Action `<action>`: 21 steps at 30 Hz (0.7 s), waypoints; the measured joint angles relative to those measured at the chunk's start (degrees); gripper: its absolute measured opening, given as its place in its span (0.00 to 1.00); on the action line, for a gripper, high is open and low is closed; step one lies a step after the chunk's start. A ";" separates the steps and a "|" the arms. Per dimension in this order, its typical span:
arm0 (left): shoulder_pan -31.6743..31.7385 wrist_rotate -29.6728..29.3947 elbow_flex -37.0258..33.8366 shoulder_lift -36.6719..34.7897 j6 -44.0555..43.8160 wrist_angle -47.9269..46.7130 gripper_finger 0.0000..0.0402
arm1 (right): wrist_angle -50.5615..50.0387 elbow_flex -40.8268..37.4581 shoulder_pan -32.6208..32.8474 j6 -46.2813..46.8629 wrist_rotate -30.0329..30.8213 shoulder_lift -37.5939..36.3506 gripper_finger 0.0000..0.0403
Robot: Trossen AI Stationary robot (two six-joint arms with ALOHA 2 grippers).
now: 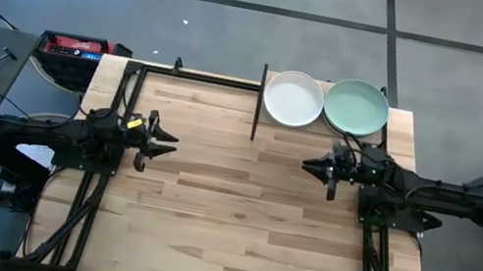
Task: Place and stack plates onto a shelf
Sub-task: Return to Home Position
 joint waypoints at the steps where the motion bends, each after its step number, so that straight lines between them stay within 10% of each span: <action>1: 0.00 0.00 0.00 0.00 -0.05 0.01 0.30 | 0.45 -0.89 0.02 -0.05 -0.06 -0.89 0.14; 21: 0.11 -0.57 0.00 0.00 -1.69 -2.52 0.30 | 5.16 -12.55 0.02 0.13 2.73 -13.65 0.14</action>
